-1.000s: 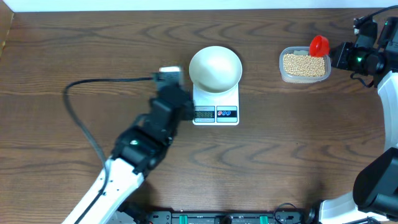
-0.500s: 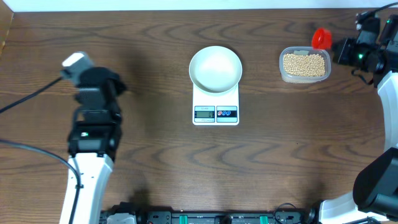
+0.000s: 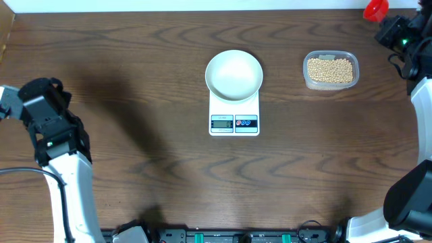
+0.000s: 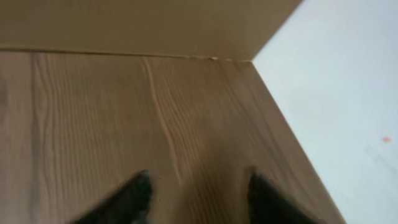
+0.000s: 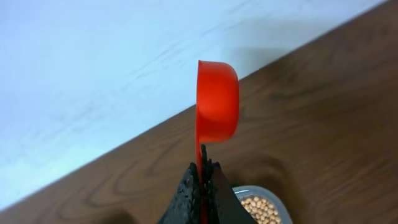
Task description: Scoop item into bowl and weigh 50g on scale
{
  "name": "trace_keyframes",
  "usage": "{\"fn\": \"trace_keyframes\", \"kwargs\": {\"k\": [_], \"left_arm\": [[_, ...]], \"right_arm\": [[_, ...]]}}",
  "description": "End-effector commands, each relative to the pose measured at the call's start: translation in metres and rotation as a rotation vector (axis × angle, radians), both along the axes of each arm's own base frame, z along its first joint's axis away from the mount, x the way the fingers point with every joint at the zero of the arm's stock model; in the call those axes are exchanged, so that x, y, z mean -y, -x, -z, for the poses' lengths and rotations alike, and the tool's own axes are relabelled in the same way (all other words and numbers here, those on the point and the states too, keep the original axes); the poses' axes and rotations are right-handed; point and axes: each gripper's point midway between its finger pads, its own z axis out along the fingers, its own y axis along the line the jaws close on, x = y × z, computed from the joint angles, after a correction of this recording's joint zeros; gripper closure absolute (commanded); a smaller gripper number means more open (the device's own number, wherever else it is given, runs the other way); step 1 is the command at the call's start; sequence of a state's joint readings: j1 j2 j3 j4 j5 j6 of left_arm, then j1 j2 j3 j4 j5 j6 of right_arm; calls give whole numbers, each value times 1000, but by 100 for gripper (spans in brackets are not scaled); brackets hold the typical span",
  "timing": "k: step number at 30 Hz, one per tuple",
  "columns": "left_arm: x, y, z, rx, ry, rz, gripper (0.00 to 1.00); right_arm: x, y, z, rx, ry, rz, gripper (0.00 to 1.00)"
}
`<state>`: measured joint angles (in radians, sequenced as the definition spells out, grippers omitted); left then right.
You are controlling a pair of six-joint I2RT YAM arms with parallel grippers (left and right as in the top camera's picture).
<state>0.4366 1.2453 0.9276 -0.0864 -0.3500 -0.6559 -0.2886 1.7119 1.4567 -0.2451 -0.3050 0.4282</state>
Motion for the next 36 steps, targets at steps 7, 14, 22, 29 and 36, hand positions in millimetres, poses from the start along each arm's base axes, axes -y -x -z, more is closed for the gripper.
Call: {"fn": "trace_keyframes", "kwargs": {"k": [7,14,22,29,36], "left_arm": [[-14,-12,32,-43,39,-26,5],[-16,-18,60,-38,124,-75,5],[6,-37,68,47,271,22,5],[73,-82,55,-33,148,539,5],[183,-106,32,-87,-57,999,5]], "right_arm": [[10,-1,-7,13,-142,128,99],[-1,2,-2,-15,-130,69,99],[-19,27,33,-183,-48,-77,99],[-37,56,56,-321,51,-244,99],[-50,77,63,-409,102,-345,99]]}}
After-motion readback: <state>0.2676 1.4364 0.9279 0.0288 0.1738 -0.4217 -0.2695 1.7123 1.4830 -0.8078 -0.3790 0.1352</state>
